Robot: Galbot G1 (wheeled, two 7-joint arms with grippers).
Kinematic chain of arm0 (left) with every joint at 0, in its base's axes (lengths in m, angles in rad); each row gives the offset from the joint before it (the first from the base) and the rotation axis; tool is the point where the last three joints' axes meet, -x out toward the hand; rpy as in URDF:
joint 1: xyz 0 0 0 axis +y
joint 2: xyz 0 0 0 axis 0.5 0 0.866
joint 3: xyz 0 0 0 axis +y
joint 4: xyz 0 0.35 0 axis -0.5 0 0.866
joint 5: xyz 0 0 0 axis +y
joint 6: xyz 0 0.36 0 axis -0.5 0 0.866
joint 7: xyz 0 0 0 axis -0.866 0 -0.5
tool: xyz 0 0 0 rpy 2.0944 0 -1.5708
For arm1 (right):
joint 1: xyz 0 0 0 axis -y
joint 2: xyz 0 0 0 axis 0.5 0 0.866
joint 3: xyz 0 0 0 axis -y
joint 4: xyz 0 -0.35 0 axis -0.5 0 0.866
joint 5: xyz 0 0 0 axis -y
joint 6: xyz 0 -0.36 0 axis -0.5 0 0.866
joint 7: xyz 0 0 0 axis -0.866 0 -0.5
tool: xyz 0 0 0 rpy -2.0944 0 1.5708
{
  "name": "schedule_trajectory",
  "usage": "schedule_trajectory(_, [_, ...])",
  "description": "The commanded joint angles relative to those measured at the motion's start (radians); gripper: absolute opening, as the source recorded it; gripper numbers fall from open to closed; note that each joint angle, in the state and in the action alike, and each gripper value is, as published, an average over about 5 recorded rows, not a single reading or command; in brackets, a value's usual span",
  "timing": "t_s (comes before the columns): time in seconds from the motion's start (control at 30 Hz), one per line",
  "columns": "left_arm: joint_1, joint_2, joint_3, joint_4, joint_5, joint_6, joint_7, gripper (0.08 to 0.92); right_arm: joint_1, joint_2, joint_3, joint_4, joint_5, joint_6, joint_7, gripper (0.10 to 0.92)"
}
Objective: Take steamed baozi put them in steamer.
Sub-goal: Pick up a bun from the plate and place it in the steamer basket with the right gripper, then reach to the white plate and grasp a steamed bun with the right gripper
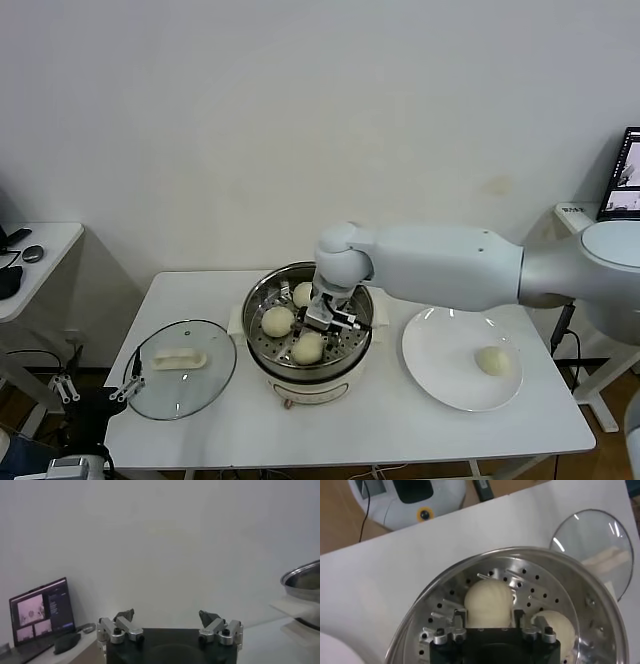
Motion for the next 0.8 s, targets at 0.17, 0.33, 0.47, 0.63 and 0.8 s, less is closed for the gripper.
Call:
schedule_trajectory(0.17, [-0.004,0.002,0.006,-0.001,0.000,0.000,0.001,0.823,0.113,-0.089,0.021,0.036,0.087,-0.021,-0.072,0.817])
schedule_trajectory(0.33, [-0.009,0.005,0.009,0.000,0.000,0.000,0.001,0.823,0.174,-0.204,0.048,0.075,0.146,-0.167,-0.178,0.822])
schedule_trajectory(0.47, [-0.012,0.009,0.011,-0.002,-0.004,0.000,0.002,0.823,0.219,-0.326,0.048,0.112,0.173,-0.398,-0.228,0.823])
schedule_trajectory(0.63, [-0.016,0.015,0.013,-0.004,-0.011,0.000,0.002,0.823,0.187,-0.520,0.079,0.154,0.134,-0.549,-0.217,0.823])
schedule_trajectory(0.8, [-0.022,0.017,0.022,0.004,-0.010,-0.002,0.002,0.823,0.085,-0.697,0.109,0.143,0.058,-0.565,-0.190,0.823])
